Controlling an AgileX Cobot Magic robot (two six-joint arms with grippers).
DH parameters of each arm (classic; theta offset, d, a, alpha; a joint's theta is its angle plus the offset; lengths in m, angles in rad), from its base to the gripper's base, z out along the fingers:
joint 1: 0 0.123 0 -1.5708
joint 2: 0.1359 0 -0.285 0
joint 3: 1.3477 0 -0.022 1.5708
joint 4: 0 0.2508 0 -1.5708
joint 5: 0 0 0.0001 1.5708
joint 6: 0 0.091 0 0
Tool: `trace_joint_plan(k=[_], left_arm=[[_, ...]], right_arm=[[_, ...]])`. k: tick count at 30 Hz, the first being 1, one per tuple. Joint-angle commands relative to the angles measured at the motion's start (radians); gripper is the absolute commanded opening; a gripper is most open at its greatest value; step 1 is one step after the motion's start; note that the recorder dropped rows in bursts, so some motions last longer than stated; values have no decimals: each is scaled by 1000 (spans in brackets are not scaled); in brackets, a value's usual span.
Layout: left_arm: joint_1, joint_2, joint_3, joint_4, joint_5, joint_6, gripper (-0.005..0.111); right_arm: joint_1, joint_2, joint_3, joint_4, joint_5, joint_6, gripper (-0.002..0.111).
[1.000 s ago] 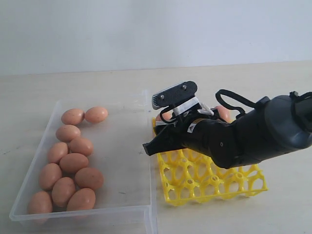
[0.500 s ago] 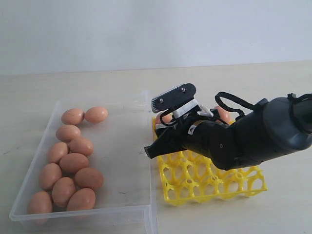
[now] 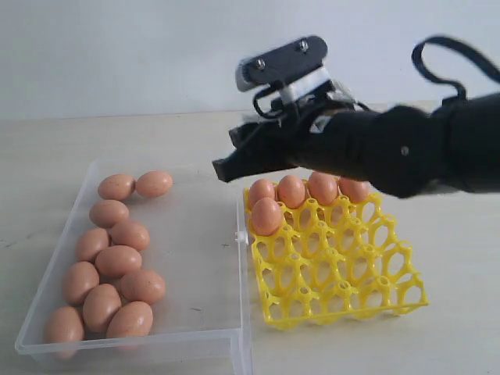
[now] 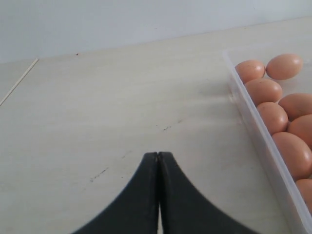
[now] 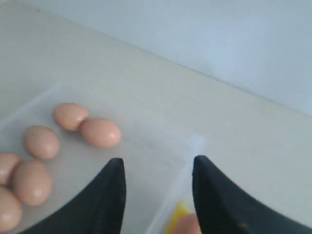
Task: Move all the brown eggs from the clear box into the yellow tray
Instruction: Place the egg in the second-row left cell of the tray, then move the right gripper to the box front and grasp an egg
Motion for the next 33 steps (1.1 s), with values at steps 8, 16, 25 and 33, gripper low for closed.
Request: trace_joint_plan(k=[8, 16, 25, 33], left_arm=[[-8, -6, -4, -2, -9, -4, 0], [-8, -6, -4, -2, -9, -4, 0], [-8, -6, -4, -2, -9, -4, 0], [-8, -6, -4, -2, -9, -4, 0]], right_arm=[[140, 296, -458, -50, 667, 128, 63], [171, 509, -739, -106, 709, 158, 66], [171, 651, -947, -312, 870, 266, 66], [169, 706, -989, -375, 883, 284, 66]])
